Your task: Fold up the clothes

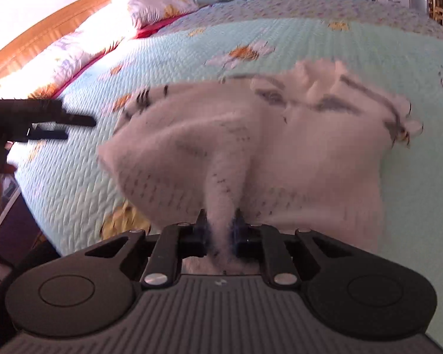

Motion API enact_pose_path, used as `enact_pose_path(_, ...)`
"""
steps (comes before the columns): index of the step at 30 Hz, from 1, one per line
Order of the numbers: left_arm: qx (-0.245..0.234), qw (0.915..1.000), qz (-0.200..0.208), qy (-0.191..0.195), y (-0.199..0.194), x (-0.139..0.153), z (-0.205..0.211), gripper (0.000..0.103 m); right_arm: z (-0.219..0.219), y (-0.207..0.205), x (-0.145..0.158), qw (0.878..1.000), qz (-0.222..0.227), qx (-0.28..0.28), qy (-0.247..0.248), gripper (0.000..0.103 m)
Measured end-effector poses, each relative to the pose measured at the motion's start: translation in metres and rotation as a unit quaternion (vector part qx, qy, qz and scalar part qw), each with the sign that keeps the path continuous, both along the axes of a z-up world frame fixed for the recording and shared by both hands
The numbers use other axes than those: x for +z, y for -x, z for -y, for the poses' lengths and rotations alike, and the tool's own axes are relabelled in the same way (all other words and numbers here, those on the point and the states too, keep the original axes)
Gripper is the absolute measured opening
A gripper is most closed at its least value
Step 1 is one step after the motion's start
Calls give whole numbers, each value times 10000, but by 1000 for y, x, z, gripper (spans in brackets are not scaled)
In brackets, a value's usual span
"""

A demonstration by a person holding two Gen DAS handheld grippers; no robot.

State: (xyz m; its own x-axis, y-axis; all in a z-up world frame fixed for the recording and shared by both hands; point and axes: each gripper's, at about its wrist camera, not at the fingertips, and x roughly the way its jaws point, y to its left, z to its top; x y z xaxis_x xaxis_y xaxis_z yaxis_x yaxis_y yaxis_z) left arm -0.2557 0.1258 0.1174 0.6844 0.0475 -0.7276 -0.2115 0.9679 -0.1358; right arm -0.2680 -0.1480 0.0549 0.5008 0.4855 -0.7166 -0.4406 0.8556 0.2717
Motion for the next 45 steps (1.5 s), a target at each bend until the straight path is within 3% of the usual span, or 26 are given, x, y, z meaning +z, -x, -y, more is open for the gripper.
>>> enact_pose_path(3,-228,9997,-35,-58,1,0,14,79,10,16,-16,9997,-194,-102,-87,14)
enact_pose_path(11,-1033,9943,-81,-253,-12,-14,69,80,16,21,-19,9986,-441,-64,-287,14)
enact_pose_path(17,-1420,9835,-947,-596,-29,-69,94,82,41,15,-12,9935,-612,-269,-926,19)
enact_pose_path(20,-1423,9840,-951,-504,-25,-80,87,87,61,9,3,9879,-587,-367,-1391,32)
enact_pose_path(22,-1451,9840,-947,-405,-25,-82,81,89,75,1,20,9855,-253,-536,-1588,55)
enact_pose_path(23,-1459,9840,-957,-357,-26,-83,79,90,81,-6,26,9837,-74,-676,-1662,62)
enact_pose_path(24,-1457,9841,-967,-301,-27,-84,77,90,86,-15,31,9829,71,-811,-1653,73)
enact_pose_path(25,-1457,9842,-973,-253,-27,-85,75,91,89,-29,35,9846,231,-968,-1440,76)
enact_pose_path(27,-1493,9838,-959,-239,-26,-87,75,92,89,-55,37,9882,522,-1167,-848,76)
enact_pose_path(29,-1553,9829,-951,-261,-24,-87,75,92,93,-88,29,9877,698,-1280,-562,76)
enact_pose_path(34,-1640,9813,-986,-212,-23,-87,73,92,97,-153,-7,9912,284,-1241,-355,76)
enact_pose_path(36,-1642,9811,-1011,-189,-25,-87,73,92,91,-161,-15,9930,202,-1112,-334,73)
enact_pose_path(38,-1628,9811,-1035,-155,-26,-87,72,92,85,-161,-16,9949,161,-929,-363,48)
enact_pose_path(39,-1613,9813,-1045,-130,-25,-86,72,92,80,-158,-13,9958,206,-813,-376,24)
enact_pose_path(40,-1589,9816,-1052,-94,-25,-85,71,92,74,-150,-7,9964,337,-740,-253,17)
enact_pose_path(45,-1468,9831,-1089,103,-23,-79,66,92,55,-106,17,9969,671,-344,-209,9)
